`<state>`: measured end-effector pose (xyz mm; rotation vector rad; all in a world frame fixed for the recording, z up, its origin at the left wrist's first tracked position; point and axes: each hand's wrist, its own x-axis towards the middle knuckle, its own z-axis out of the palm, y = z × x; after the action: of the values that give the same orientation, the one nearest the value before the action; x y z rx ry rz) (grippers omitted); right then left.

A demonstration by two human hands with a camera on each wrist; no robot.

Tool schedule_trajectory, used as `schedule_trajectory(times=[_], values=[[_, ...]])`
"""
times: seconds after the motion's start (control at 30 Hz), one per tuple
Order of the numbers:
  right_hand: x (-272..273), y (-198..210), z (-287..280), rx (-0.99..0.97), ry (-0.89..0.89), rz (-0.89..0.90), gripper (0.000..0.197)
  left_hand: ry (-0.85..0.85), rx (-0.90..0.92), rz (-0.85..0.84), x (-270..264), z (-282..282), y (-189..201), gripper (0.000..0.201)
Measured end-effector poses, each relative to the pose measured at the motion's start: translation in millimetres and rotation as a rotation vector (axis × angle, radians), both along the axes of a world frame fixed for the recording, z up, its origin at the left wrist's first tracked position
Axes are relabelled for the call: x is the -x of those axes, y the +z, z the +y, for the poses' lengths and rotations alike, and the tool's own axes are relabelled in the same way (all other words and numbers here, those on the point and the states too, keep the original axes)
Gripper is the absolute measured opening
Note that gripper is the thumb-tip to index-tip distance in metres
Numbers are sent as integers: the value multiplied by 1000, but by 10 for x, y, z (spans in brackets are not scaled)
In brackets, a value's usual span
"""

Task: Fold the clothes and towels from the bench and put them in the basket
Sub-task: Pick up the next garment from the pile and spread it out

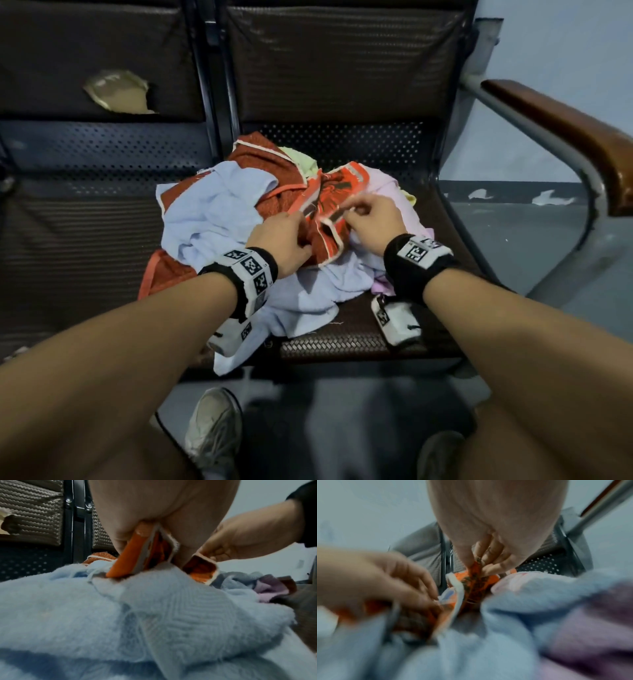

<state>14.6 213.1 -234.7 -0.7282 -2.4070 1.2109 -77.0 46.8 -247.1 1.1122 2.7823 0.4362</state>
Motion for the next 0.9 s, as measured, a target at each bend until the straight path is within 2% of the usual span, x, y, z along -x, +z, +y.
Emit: schedule_trajectory(times=[0.07, 0.1, 0.13, 0.23, 0.3, 0.37, 0.43, 0.5, 0.57, 0.63, 0.67, 0.7, 0.77, 0.8, 0.83, 0.9], values=[[-28, 203, -43, 280, -11, 190, 22, -55, 65, 45, -47, 12, 3, 76], [-57, 297, -53, 384, -22, 273, 23, -65, 104, 64, -73, 22, -9, 82], [-97, 392, -55, 469, -40, 345, 24, -63, 126, 85, -89, 31, -22, 77], [-283, 589, 58, 664, -76, 513, 23, -5, 78, 216, -93, 41, 31, 30], [-437, 633, 182, 717, -82, 591, 23, 61, -41, 260, -102, 68, 158, 21], [-573, 615, 318, 578, -194, 548, 26, 67, -231, 229, -157, 119, 332, 21], [-684, 560, 433, 353, -308, 377, 28, -32, -432, 104, -272, 199, 503, 24], [-797, 534, 444, 123, -300, 167, 29, -168, -535, 7, -451, 277, 651, 23], [-897, 560, 310, -154, -66, -14, 58, -247, -598, -28, -616, 351, 768, 25], [-923, 580, 125, -279, 194, -67, 81, -271, -635, -78, -724, 396, 832, 30], [-920, 595, 54, -278, 237, -45, 78, -267, -636, -90, -758, 411, 843, 30], [-912, 611, 27, -268, 215, -4, 66, -252, -630, -97, -777, 423, 834, 28], [-921, 667, 34, -257, 87, 53, 37, -205, -640, -124, -782, 426, 768, 16], [-934, 691, 62, -251, 27, 67, 32, -174, -624, -131, -760, 409, 723, 11], [-954, 716, 89, -235, -20, 84, 33, -145, -550, -126, -720, 378, 666, 12], [-985, 755, 139, -178, -103, 163, 34, -95, -234, -91, -615, 275, 538, 15]])
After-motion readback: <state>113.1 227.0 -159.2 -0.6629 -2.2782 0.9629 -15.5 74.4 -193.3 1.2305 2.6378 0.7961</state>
